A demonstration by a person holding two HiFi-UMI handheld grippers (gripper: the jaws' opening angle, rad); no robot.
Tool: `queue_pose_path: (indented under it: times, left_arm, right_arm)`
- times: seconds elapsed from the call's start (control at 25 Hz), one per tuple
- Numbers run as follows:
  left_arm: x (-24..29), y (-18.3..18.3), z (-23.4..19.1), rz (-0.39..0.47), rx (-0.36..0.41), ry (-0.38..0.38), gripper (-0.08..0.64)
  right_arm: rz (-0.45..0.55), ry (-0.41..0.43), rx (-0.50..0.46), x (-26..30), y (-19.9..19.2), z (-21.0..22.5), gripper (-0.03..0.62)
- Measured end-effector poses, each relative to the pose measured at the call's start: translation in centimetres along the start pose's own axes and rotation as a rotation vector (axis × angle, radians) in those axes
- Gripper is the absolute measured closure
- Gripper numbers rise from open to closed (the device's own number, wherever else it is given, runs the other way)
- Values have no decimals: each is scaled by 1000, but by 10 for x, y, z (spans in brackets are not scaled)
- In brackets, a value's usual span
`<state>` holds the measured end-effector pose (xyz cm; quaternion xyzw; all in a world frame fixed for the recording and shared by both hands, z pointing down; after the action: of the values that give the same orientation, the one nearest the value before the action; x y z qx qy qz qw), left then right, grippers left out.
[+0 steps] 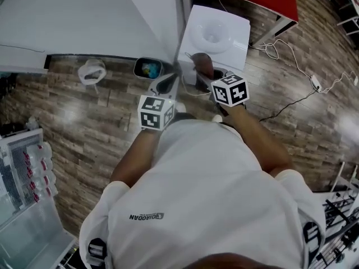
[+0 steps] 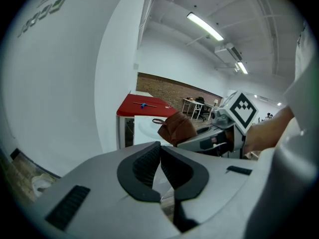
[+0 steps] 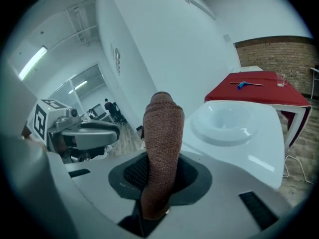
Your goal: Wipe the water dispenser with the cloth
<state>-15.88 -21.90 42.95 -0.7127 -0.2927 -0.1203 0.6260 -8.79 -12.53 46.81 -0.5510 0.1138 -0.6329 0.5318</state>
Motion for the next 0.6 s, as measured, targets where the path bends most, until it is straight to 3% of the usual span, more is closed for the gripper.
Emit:
queue_pose_path:
  times: [0.28,0.6]
  left_arm:
    - [3,7,-40,9,17,-72,561]
    - [-1,-2,-59,-19,16,-132,561]
  right_arm:
    - [-9,-47,106,64,26,4,506]
    - [-2,-39,262,100,33,8,507]
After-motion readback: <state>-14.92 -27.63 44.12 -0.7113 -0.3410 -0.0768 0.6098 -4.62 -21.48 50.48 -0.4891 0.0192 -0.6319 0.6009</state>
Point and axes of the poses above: the fingertips, and each gripper's own axes: x forward along the fingers, z to its right, y out of its top, the point moved 3 cm from there along -x, backward along the fingers, and after that the axes turned 2 degrees about -z, right-handed, at the moved point
